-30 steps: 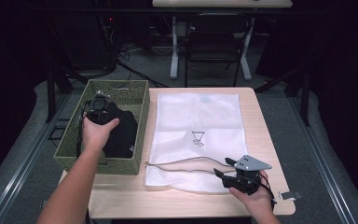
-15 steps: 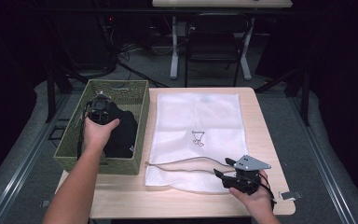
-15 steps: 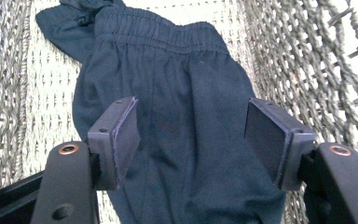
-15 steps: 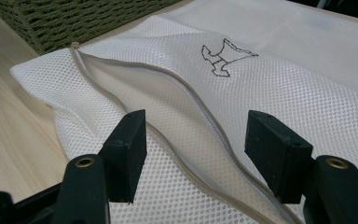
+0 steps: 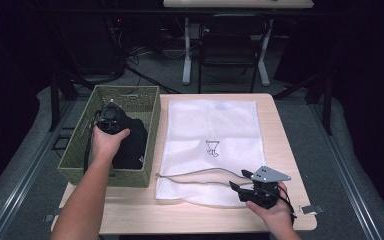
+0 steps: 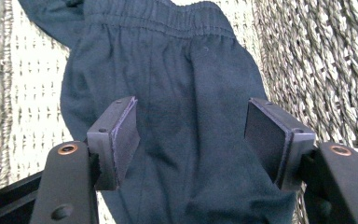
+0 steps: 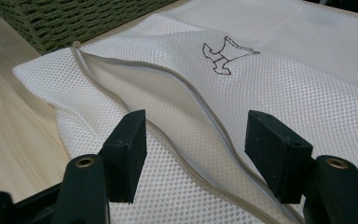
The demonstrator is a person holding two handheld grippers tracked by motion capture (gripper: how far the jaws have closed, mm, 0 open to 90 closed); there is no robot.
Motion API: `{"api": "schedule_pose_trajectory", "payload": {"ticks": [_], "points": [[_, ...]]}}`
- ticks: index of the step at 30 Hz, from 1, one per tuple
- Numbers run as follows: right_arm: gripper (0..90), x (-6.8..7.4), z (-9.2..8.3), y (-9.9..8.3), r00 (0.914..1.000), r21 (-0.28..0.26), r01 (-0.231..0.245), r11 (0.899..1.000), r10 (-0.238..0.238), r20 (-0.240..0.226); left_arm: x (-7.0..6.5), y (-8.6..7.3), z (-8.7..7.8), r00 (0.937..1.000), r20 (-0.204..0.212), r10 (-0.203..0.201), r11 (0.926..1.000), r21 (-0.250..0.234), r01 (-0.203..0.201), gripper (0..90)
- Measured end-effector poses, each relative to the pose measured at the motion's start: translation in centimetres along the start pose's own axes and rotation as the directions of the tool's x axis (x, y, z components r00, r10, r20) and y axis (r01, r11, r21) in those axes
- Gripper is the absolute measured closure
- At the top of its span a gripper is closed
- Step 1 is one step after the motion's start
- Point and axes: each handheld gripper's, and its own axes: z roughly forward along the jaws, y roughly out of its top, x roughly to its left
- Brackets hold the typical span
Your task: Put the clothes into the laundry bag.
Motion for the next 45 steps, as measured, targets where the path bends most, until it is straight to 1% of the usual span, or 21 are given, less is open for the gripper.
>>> {"api": "schedule_pose_trajectory", "payload": {"ticks": [5, 6, 8, 11, 14, 16, 20, 21, 22, 27, 31, 36, 37, 45], "points": [[38.4, -0.1, 0.0, 0.0, 1.0000, 0.000, -0.003, 1.000, 0.003, 0.001, 0.0, 0.1, 0.4, 1.0000, 0.004, 0.002, 1.0000, 0.007, -0.002, 35.0], [38.4, -0.1, 0.0, 0.0, 1.0000, 0.001, -0.005, 1.000, 0.005, 0.001, 0.0, 0.1, 0.5, 1.0000, 0.006, -0.003, 1.0000, 0.007, 0.003, 35.0], [38.4, -0.1, 0.0, 0.0, 1.0000, 0.003, -0.007, 1.000, 0.007, 0.002, 0.1, 0.1, 0.6, 1.0000, -0.002, -0.004, 1.0000, 0.009, 0.004, 35.0], [38.2, -0.1, 0.0, 0.0, 1.0000, 0.007, -0.008, 1.000, 0.008, 0.001, 0.1, 0.1, 0.9, 1.0000, -0.002, -0.009, 0.9998, 0.017, 0.009, 35.0], [38.1, -0.1, 0.0, 0.0, 1.0000, 0.008, -0.009, 1.000, 0.009, 0.001, 0.1, 0.1, 1.2, 0.9996, 0.017, -0.021, 0.9995, 0.022, 0.020, 35.0], [38.0, -0.1, 0.0, -0.1, 0.9999, 0.010, -0.011, 1.000, 0.011, 0.000, -0.1, 0.2, 1.4, 0.9996, 0.021, -0.017, 0.9995, 0.026, 0.017, 35.0], [37.9, -0.2, 0.0, -0.1, 1.0000, 0.010, -0.010, 1.000, 0.010, -0.001, -0.4, 0.3, 1.7, 0.9998, 0.016, -0.014, 0.9996, 0.025, 0.014, 34.8], [37.9, -0.2, 0.0, -0.1, 0.9999, 0.010, -0.011, 1.000, 0.011, 0.000, -0.4, 0.3, 1.7, 0.9998, 0.017, -0.014, 0.9994, 0.032, 0.013, 34.6], [37.9, -0.2, 0.0, -0.1, 1.0000, 0.010, -0.010, 1.000, 0.010, -0.001, -0.5, 0.3, 1.9, 0.9998, 0.011, -0.015, 0.9995, 0.029, 0.015, 34.1], [37.5, -0.2, 0.1, -0.1, 0.9999, 0.011, -0.011, 1.000, 0.011, -0.001, -0.8, 0.3, 2.3, 1.0000, 0.005, -0.006, 0.9993, 0.036, 0.006, 33.9], [37.3, -0.2, 0.1, -0.1, 0.9999, 0.011, -0.011, 1.000, 0.011, -0.002, -1.0, 0.3, 2.6, 1.0000, 0.002, -0.008, 0.9989, 0.047, 0.008, 33.5], [37.2, -0.2, 0.1, -0.1, 0.9999, 0.010, -0.011, 1.000, 0.011, -0.003, -1.3, 0.2, 3.1, 1.0000, -0.003, 0.000, 0.9980, 0.063, 0.000, 33.2], [37.2, -0.2, 0.1, -0.1, 0.9999, 0.010, -0.012, 1.000, 0.012, -0.003, -1.4, 0.2, 3.4, 1.0000, 0.004, 0.005, 0.9969, 0.079, -0.006, 33.3], [37.1, -0.2, 0.1, -0.1, 1.0000, 0.013, -0.006, 1.000, 0.006, -0.006, -1.8, 0.1, 4.0, 0.9999, -0.001, 0.010, 0.9963, 0.086, -0.010, 33.2]]}}
